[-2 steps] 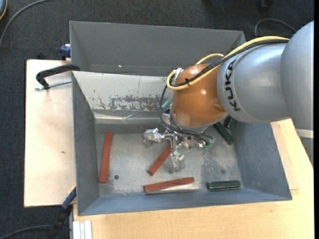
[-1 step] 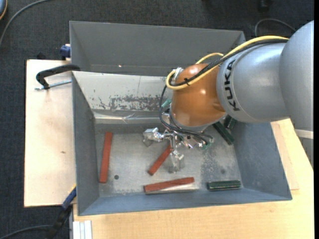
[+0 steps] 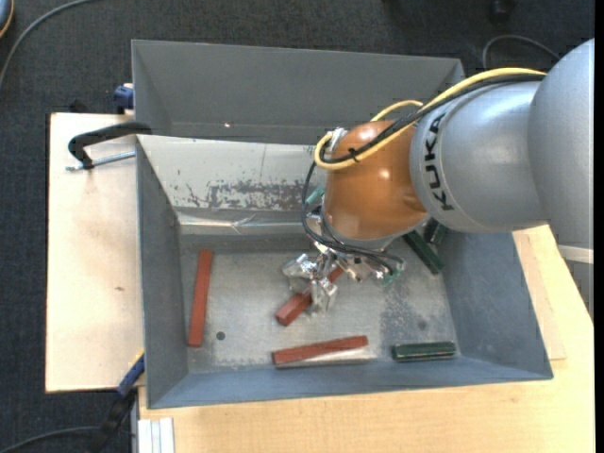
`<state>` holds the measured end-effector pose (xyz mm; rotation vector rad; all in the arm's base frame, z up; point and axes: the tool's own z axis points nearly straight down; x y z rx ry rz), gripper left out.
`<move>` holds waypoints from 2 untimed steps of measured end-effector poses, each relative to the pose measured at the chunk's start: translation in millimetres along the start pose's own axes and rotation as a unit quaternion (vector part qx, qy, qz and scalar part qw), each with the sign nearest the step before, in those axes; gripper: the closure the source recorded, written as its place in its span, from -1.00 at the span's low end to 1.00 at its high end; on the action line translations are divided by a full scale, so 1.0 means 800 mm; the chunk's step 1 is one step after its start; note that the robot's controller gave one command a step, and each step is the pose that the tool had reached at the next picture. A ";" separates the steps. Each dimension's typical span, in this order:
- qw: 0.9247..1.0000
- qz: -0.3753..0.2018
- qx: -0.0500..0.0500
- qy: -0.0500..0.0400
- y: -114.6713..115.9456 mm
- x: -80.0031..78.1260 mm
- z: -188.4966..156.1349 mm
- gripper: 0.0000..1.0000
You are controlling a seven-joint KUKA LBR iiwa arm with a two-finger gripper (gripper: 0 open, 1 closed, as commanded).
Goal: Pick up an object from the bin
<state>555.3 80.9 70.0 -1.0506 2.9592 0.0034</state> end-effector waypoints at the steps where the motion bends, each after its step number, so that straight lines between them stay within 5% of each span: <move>1: 1.000 0.001 0.002 -0.003 0.000 -0.002 -0.019 1.00; 2: 1.000 0.001 0.003 -0.004 0.000 -0.006 -0.070 1.00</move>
Offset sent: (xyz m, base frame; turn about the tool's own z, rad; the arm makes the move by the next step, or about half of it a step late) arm -0.0001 0.0001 0.0136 0.0000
